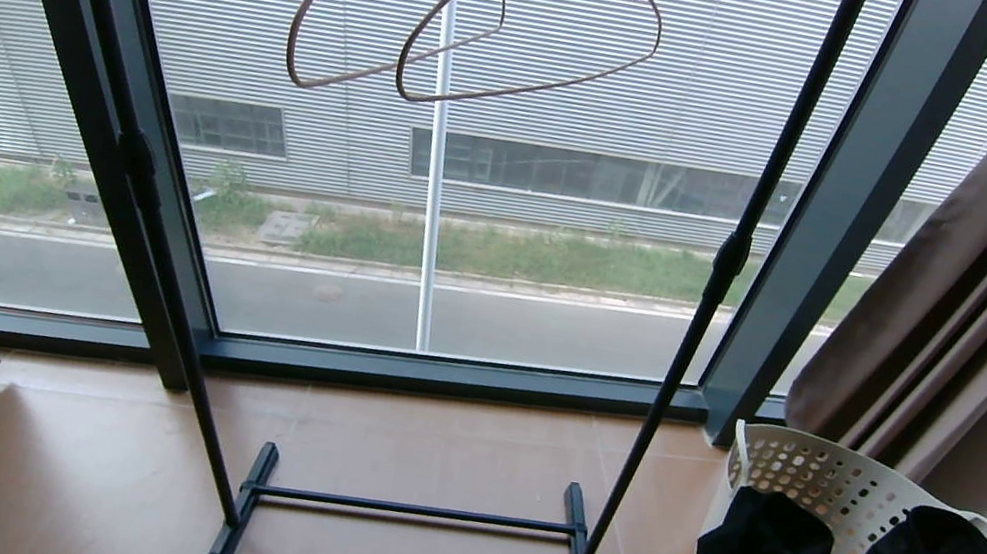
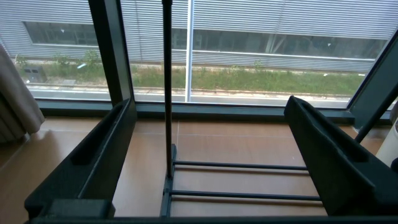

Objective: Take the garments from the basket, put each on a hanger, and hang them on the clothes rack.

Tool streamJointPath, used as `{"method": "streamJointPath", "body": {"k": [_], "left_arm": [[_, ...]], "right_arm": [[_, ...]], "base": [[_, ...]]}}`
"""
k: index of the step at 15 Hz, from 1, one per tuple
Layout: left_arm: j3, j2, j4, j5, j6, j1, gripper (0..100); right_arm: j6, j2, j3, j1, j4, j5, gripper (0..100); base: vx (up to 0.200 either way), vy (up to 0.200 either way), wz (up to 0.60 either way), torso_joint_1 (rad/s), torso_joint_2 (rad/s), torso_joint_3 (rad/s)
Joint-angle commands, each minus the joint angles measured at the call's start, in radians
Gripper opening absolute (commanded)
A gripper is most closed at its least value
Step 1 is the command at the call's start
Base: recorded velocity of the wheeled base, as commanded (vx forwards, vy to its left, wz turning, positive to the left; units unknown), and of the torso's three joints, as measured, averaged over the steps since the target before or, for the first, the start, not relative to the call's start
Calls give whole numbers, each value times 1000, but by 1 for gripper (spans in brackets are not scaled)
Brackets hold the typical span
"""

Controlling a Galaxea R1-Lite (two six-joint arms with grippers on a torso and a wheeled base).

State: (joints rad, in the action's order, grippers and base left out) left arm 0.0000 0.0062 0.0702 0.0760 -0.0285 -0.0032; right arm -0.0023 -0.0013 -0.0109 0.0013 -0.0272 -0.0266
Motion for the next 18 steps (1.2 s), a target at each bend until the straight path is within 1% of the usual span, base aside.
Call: {"method": "streamJointPath", "body": {"k": [1,4,6,13,18], "left_arm": [[0,0,0,-1,1,0,100],[0,0,0,1,2,0,100],[0,0,0,1,-1,0,100],[0,1,0,1,2,0,100],[0,1,0,-1,1,0,100]], "right_arm": [[-2,1,2,0,0,-1,100],[-10,1,2,0,0,1,100],[-10,1,2,0,0,5,100],[-7,1,0,0,0,7,100],[-7,1,2,0,0,14,100]], "base": [[0,0,0,0,0,0],[0,0,0,0,0,0],[0,0,0,10,139,156],[0,0,0,0,42,44],[0,0,-600,4,4,6]]}}
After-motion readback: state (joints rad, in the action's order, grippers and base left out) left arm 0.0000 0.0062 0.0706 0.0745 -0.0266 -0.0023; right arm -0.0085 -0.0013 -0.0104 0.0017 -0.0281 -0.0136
